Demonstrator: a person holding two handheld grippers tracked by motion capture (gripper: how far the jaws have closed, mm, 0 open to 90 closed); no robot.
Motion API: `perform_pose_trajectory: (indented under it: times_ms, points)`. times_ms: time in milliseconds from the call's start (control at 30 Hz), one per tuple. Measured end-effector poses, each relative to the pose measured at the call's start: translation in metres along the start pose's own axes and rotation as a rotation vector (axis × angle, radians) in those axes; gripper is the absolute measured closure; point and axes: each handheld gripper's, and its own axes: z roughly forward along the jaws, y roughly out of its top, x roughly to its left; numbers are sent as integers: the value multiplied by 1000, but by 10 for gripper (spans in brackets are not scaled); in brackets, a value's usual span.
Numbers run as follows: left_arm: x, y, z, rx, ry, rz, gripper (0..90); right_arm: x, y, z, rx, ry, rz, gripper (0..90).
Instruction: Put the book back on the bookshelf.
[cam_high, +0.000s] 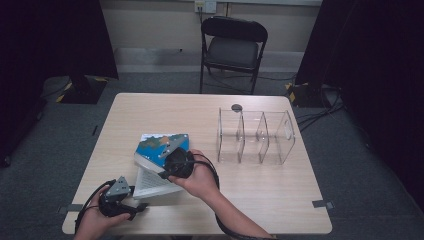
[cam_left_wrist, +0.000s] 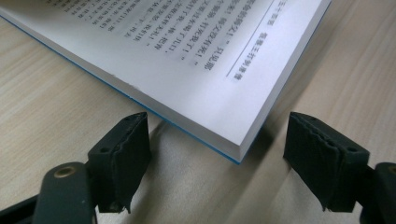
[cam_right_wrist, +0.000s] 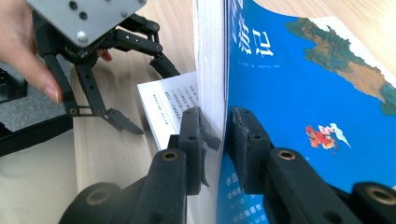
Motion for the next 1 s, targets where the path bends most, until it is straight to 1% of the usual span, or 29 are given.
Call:
perform_pose_trajectory:
  times_ms: [33,67,100,133,167,267,300,333,367,400,433,533,567,600,633,667,700,800,833,867,900,933,967,1000]
  points:
    - [0,0,1,-7,11,-3,218,0,1,-1,-6,-2,2,752]
    - [0,0,1,-7,11,-3,220,0,1,-1,-6,-2,2,752]
    - [1,0,2,-19,18,-19,227,-2,4,-3,-6,-6,5,754]
    - [2,1,2,-19,21,-13,235,-3,6,-5,-8,-7,7,754]
    - [2,2,2,-18,27,-9,253,-4,6,-6,-7,-6,18,754]
    - [2,4,2,-12,23,-9,338,-5,8,-10,-8,-11,18,754]
    - [4,5,3,-22,32,-23,359,-5,8,-10,-7,-13,18,754]
    - [4,5,3,-22,32,-23,368,-5,7,-10,-6,-14,15,754]
    - [8,5,2,-24,50,-13,385,-4,7,-10,2,-14,14,754]
    - [8,5,2,-24,50,-13,389,-3,6,-8,1,-13,5,754]
    - [9,4,3,-47,18,-64,382,-2,5,-7,9,-14,1,753]
    - [9,4,3,-50,10,-74,362,-1,1,-5,10,-6,10,752]
    - [9,4,3,-56,2,-89,358,-1,-3,-4,-2,-3,7,752]
    - [10,4,3,-54,-1,-91,348,0,-5,-3,-4,-7,3,752]
    - [9,5,3,-57,-4,-99,329,2,-6,-2,3,-10,-8,752]
    - [9,5,3,-57,-4,-99,316,2,-6,-2,3,-10,-8,752]
    - [9,5,4,-60,-8,-113,308,6,-12,3,16,-14,-21,750]
    - [10,5,3,-58,-6,-112,307,9,-17,7,30,-15,-30,748]
    - [10,5,3,-57,-10,-114,309,11,-21,11,30,-11,-39,748]
    - [10,5,3,-56,-7,-113,315,13,-25,16,38,1,-34,766]
    - [11,4,3,-64,-13,-125,326,14,-28,17,19,34,-18,898]
    - [9,4,3,-45,3,-84,326,14,-31,16,-42,68,11,900]
    - [9,5,3,-56,-20,-108,308,15,-31,11,-70,22,-13,900]
    - [8,5,4,-58,-23,-107,302,14,-30,10,-73,26,-18,900]
